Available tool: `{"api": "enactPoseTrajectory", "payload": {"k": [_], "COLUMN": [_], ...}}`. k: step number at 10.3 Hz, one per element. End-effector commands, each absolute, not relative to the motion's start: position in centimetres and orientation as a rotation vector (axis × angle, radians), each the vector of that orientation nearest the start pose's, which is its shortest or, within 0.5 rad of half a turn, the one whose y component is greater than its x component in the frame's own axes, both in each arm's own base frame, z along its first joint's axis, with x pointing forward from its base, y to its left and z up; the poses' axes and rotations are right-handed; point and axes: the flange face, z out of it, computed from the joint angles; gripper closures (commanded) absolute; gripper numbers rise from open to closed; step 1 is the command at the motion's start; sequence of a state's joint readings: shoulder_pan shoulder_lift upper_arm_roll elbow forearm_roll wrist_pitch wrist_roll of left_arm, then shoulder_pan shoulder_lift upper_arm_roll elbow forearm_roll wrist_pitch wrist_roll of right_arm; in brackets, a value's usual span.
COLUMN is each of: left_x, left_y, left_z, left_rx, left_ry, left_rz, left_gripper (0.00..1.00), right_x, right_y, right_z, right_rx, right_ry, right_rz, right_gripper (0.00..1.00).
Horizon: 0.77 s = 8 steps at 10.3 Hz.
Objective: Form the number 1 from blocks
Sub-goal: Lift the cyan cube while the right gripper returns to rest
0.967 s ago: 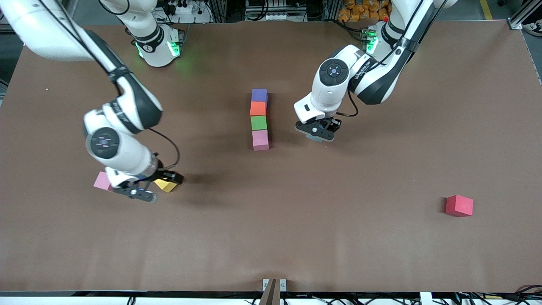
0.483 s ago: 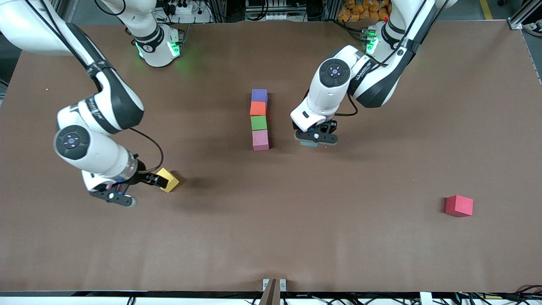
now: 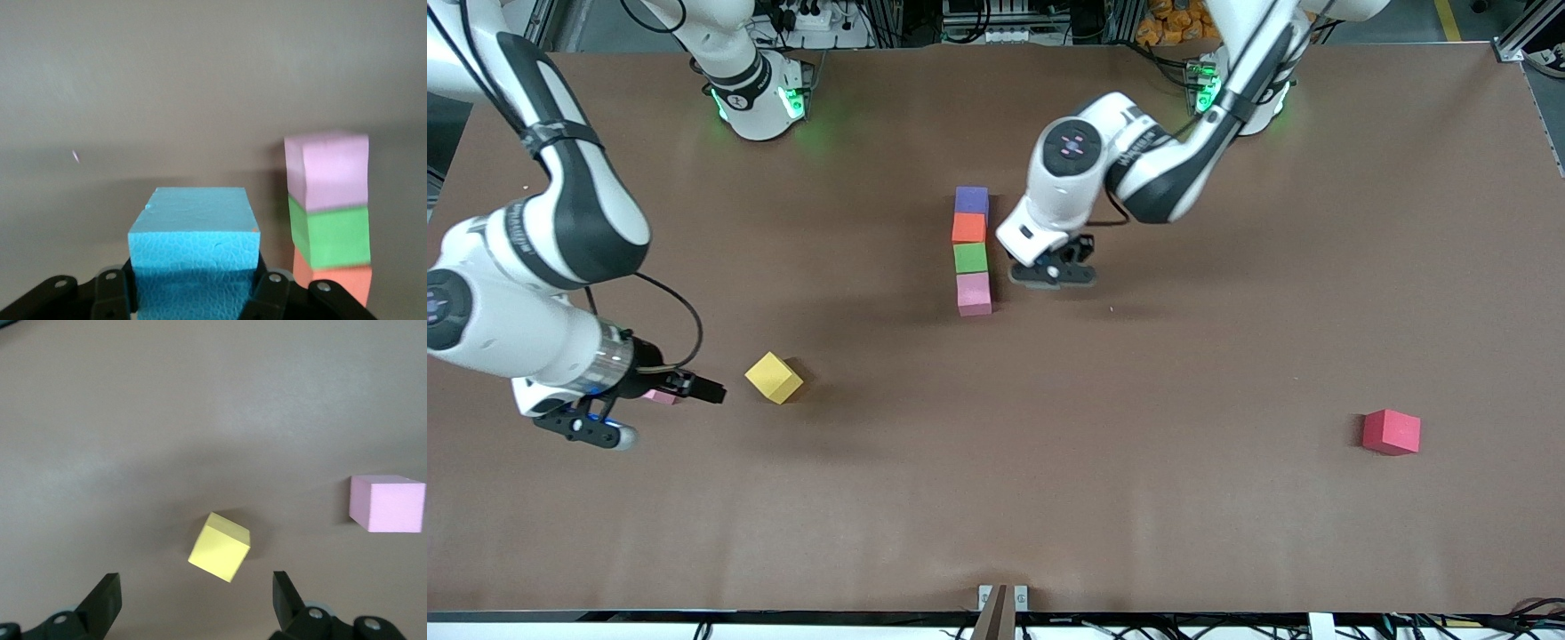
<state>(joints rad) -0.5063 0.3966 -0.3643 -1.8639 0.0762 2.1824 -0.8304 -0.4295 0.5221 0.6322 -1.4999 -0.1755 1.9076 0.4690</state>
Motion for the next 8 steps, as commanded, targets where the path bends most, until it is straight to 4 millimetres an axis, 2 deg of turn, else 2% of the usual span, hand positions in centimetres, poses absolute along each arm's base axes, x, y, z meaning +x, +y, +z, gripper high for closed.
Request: {"api": "enactPoseTrajectory", "payload": {"k": [1, 2, 3, 4, 5, 6, 8], "left_x": [37.3, 35.0, 32.7, 31.3, 30.5, 28.5, 27.1], "left_y": [-48.8, -49.5, -49.2, -48.4, -47.8, -47.9, -46.7], "left_z": [30.7, 30.3, 29.9, 30.1, 30.0, 30.2, 30.7], "left_rx": [-3.09, -3.07, -3.034, -3.0, -2.975, -2.956, -2.931], "left_ry": [0.107, 0.139, 0.247, 0.437, 0.517, 0.571, 0.602], "left_rz": [0.197, 0.209, 0.206, 0.202, 0.207, 0.202, 0.183], "left_gripper": [0.46, 0.46, 0.46, 0.46, 0.46, 0.48, 0.5], "right_x": [66.7, 66.2, 65.4, 64.5, 63.7, 62.8, 61.1], "right_y": [4.7, 4.1, 3.2, 2.6, 2.4, 2.6, 3.2], "right_z": [42.9, 43.3, 43.6, 43.8, 44.0, 43.9, 44.7], "right_rx": [-3.009, -3.012, -3.011, -3.011, -3.019, -3.026, -3.048], "right_ry": [0.333, 0.284, 0.232, 0.21, 0.185, 0.174, 0.162], "right_rz": [0.108, 0.129, 0.145, 0.148, 0.153, 0.155, 0.141], "right_gripper": [0.0, 0.0, 0.0, 0.0, 0.0, 0.0, 0.0]}}
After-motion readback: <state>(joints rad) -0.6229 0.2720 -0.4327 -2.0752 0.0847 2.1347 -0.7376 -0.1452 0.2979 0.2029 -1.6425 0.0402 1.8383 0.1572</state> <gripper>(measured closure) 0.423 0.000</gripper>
